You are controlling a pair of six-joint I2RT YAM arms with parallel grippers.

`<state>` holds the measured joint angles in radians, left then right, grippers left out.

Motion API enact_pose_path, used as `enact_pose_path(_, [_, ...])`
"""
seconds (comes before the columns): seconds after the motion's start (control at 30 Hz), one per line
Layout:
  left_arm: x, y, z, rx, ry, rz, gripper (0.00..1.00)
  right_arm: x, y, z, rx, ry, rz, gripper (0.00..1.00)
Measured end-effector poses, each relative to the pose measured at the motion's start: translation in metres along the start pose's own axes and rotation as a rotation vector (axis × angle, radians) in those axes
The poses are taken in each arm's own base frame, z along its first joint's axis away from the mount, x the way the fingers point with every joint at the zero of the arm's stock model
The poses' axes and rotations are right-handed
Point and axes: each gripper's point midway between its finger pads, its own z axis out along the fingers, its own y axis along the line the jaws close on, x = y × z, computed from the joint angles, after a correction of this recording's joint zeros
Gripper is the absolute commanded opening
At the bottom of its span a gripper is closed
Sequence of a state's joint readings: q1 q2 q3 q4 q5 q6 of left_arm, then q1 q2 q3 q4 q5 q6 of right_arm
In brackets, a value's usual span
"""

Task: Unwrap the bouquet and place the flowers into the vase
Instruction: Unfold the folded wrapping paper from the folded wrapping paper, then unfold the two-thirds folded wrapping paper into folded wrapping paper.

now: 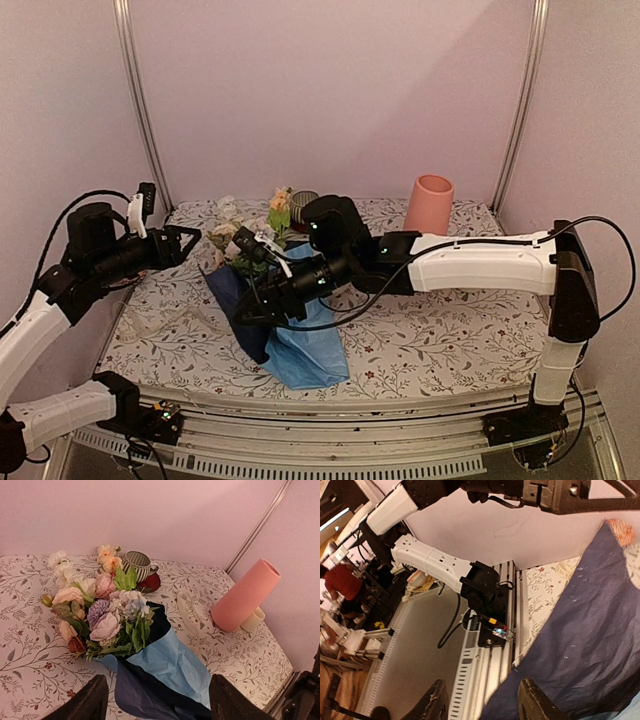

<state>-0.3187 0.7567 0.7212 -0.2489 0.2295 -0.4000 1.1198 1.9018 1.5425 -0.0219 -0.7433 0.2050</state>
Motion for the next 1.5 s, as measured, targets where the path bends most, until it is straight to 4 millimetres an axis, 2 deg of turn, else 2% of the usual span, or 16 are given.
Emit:
enact_pose_path(0.1, [-0.001, 0.000, -0.002, -0.012, 0.019, 0.016, 0.72, 0.004, -0.010, 0.000, 0.060, 0.014, -0.024, 0.55])
enact_pose_path(0.2, [-0.013, -0.003, -0.008, -0.024, 0.008, 0.041, 0.72, 0.006, -0.027, -0.008, 0.154, 0.016, -0.036, 0.55])
enact_pose_path(0.33, [-0.040, -0.010, -0.019, -0.038, -0.042, 0.082, 0.73, 0.007, -0.045, -0.036, 0.287, -0.005, -0.034, 0.54])
enact_pose_path(0.43, [-0.051, -0.014, -0.025, -0.046, -0.062, 0.103, 0.73, 0.002, -0.058, -0.066, 0.375, -0.053, -0.013, 0.53])
enact_pose_path(0.5, [-0.054, -0.016, -0.027, -0.044, -0.061, 0.112, 0.71, 0.002, -0.067, -0.081, 0.419, -0.079, 0.004, 0.53])
enact_pose_path(0.6, [-0.049, -0.019, -0.023, -0.023, -0.023, 0.114, 0.68, 0.009, -0.081, -0.090, 0.465, -0.084, 0.036, 0.53])
enact_pose_path(0.77, [-0.017, -0.021, -0.002, 0.038, 0.128, 0.079, 0.66, 0.031, -0.102, -0.079, 0.495, -0.048, 0.105, 0.56])
enact_pose_path(0.87, [0.017, -0.009, 0.014, 0.016, 0.259, 0.029, 0.67, 0.056, -0.124, -0.063, 0.520, 0.004, 0.177, 0.61])
enact_pose_path(0.93, [0.041, -0.001, 0.019, -0.008, 0.334, -0.008, 0.71, 0.072, -0.140, -0.051, 0.549, 0.044, 0.219, 0.66])
enact_pose_path(1.07, [0.083, 0.016, 0.022, -0.067, 0.439, -0.088, 0.77, 0.090, -0.155, -0.024, 0.597, 0.108, 0.252, 0.72])
enact_pose_path(1.17, [0.104, 0.025, 0.021, -0.097, 0.469, -0.132, 0.77, 0.095, -0.151, -0.007, 0.613, 0.137, 0.240, 0.72])
enact_pose_path(1.23, [0.113, 0.031, 0.021, -0.120, 0.477, -0.156, 0.76, 0.090, -0.148, 0.003, 0.620, 0.137, 0.223, 0.73])
enact_pose_path(1.43, [0.130, 0.052, 0.031, -0.215, 0.494, -0.214, 0.72, 0.074, -0.153, 0.017, 0.684, 0.130, 0.187, 0.72])
enact_pose_path(1.5, [0.141, 0.056, 0.035, -0.223, 0.513, -0.239, 0.71, 0.076, -0.155, 0.019, 0.704, 0.134, 0.182, 0.72])
